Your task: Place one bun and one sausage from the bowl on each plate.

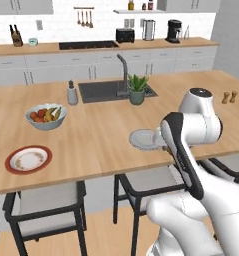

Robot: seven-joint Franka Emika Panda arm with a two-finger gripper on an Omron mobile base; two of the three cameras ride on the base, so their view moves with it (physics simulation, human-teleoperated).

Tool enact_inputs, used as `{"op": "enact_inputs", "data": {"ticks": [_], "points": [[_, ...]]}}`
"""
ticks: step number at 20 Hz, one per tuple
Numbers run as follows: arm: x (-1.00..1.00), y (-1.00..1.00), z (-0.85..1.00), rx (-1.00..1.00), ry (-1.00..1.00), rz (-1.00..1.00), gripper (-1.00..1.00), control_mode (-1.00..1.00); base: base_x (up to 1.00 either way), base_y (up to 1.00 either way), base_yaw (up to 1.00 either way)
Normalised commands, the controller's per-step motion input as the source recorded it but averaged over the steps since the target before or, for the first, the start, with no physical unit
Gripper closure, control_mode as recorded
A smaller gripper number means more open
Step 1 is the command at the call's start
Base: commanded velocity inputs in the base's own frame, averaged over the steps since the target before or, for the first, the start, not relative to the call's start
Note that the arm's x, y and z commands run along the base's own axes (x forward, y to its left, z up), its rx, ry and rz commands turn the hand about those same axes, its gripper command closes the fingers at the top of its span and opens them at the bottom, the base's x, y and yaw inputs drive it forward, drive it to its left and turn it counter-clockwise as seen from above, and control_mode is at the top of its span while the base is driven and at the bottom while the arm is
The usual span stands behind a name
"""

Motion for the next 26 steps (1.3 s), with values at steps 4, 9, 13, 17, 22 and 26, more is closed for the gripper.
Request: {"op": "enact_inputs", "data": {"ticks": [4,9,13,17,22,26], "points": [[0.7,0.01,0.0,0.0,0.04,0.0,1.0,-1.0,0.21,0.02,0.0],[0.93,-0.09,-0.07,0.0,0.02,0.0,1.0,-1.0,0.0,0.0,0.0],[1.0,-0.18,-0.24,0.0,0.02,0.0,1.0,-1.0,0.0,0.0,0.0],[1.0,-0.14,-0.11,0.0,0.12,0.0,1.0,-1.0,0.0,0.0,0.0],[0.76,-0.17,-0.45,0.0,0.08,0.01,1.0,-1.0,0.0,0.0,0.0],[0.41,-0.13,-0.94,0.0,0.0,0.02,1.0,-1.0,0.0,0.0,0.0]]}}
